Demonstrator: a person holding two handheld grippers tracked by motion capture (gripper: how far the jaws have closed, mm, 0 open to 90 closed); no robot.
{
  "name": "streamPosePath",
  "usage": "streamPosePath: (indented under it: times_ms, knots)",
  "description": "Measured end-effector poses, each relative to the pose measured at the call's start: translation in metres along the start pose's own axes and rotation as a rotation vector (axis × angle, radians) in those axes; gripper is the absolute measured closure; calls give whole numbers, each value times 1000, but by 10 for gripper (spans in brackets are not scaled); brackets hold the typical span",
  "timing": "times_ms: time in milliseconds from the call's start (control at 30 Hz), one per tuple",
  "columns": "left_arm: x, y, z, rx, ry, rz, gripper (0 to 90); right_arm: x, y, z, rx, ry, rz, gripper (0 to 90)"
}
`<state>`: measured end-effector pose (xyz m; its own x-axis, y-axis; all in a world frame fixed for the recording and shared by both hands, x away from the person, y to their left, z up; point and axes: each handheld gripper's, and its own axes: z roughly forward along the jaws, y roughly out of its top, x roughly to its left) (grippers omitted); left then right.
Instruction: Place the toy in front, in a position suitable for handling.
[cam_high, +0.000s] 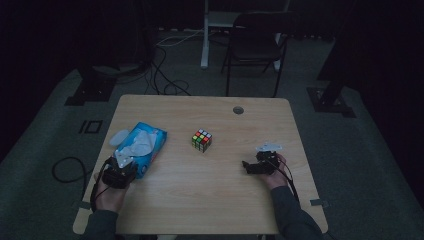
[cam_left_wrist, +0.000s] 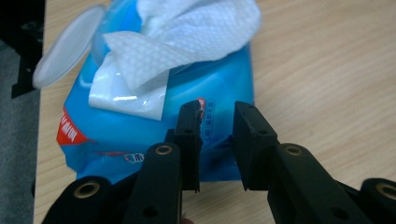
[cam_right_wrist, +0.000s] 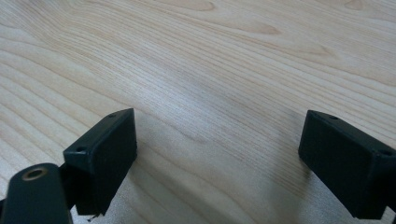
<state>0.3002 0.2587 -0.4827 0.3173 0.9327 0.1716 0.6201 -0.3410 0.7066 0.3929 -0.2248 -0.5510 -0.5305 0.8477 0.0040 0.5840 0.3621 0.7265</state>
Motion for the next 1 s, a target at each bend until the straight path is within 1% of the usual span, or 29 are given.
streamPosePath:
  times_ms: [33, 100, 167, 233, 300, 333, 400, 500, 567, 667, 700, 767, 933, 1000]
  knots:
    - [0, 0, -2, -15, -13, -12, 727, 0, 0, 0, 0, 0, 0, 114]
    - [-2, 2, -6, -50, -56, -25, 711, 0, 0, 0, 0, 0, 0, 113]
    - [-4, 4, -8, -73, -94, -31, 686, 0, 0, 0, 0, 0, 1, 113]
    - [-8, 7, -9, -87, -124, -25, 674, 0, 0, 0, 0, 0, 0, 113]
    - [-11, 10, -7, -107, -164, -23, 659, 0, 0, 0, 0, 0, 0, 114]
    - [-12, 11, -5, -110, -176, -23, 653, 0, 0, 0, 0, 0, 0, 115]
    - [-16, 14, 0, -114, -198, -31, 635, 0, 0, 0, -8, 0, 1, 156]
    - [-22, 16, 6, -130, -243, -34, 606, 0, 1, 0, -10, 3, -1, 160]
    - [-26, 17, 10, -134, -262, -22, 593, 0, 1, 1, -11, 2, -3, 163]
    - [-31, 18, 15, -144, -289, -21, 582, 0, 1, 1, -13, 0, 0, 174]
    - [-33, 18, 17, -145, -293, -15, 578, 0, 1, 1, -14, -1, 1, 174]
    - [-37, 17, 22, -150, -307, -17, 571, 0, 1, 1, -13, -3, 2, 174]
    - [-44, 13, 32, -144, -321, -7, 557, 1, 2, 1, -13, -8, 6, 174]
    - [-44, 11, 34, -144, -325, -14, 555, 1, 1, 1, -13, -8, 7, 174]
